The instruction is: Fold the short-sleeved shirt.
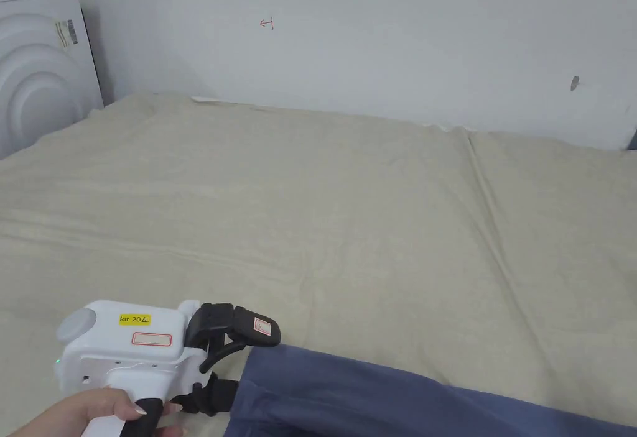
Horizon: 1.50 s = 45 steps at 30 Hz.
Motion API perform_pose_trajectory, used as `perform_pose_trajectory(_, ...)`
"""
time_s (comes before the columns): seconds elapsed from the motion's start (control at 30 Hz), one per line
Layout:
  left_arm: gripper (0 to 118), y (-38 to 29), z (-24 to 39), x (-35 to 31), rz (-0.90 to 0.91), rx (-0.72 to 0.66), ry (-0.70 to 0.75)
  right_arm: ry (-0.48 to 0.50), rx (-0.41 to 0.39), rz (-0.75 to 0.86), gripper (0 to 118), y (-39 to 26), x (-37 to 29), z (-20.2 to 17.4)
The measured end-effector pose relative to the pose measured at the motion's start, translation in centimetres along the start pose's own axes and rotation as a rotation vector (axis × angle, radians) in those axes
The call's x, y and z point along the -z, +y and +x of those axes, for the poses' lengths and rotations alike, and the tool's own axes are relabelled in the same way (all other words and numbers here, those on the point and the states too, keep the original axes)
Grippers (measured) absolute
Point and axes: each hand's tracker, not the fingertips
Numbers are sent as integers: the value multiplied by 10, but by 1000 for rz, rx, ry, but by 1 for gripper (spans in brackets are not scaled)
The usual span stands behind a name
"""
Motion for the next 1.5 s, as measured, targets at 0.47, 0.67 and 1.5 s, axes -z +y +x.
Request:
perform_pose_trajectory(0.47,8,1,9,14,-71,262,552,43,-1,-44,0,0,10,-4)
perform_pose_trajectory(0.67,8,-16,77,27,-44,463,647,51,-13,-56,0,1,9,-4)
perform_pose_trajectory(1.5,21,-77,169,190,-288,669,871,124,19,-4,0,-7,-12,8)
